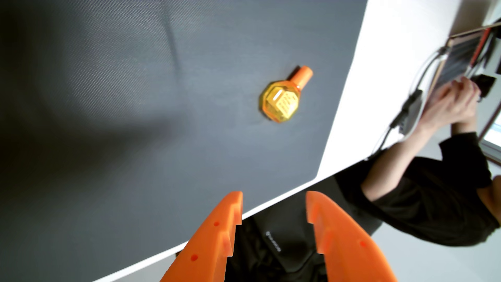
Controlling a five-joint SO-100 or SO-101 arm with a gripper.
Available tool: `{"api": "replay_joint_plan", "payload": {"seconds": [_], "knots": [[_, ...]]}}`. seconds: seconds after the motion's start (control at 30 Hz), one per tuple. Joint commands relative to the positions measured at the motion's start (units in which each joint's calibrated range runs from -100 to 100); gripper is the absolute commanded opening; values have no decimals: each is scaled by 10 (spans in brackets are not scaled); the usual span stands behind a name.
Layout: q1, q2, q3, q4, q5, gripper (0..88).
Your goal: Grab the eyedrops
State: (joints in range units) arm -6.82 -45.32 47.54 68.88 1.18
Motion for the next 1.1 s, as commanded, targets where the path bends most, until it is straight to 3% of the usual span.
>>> {"api": "replay_joint_plan", "payload": {"seconds": [0.0, 0.17, 0.3, 0.5, 1.07], "knots": [[-3, 99, -85, -8, 7, 210], [1, 195, -172, -4, 16, 228], [2, 257, -215, 1, 21, 316], [3, 342, -289, 7, 18, 325], [35, 662, -718, 286, 18, 325]]}}
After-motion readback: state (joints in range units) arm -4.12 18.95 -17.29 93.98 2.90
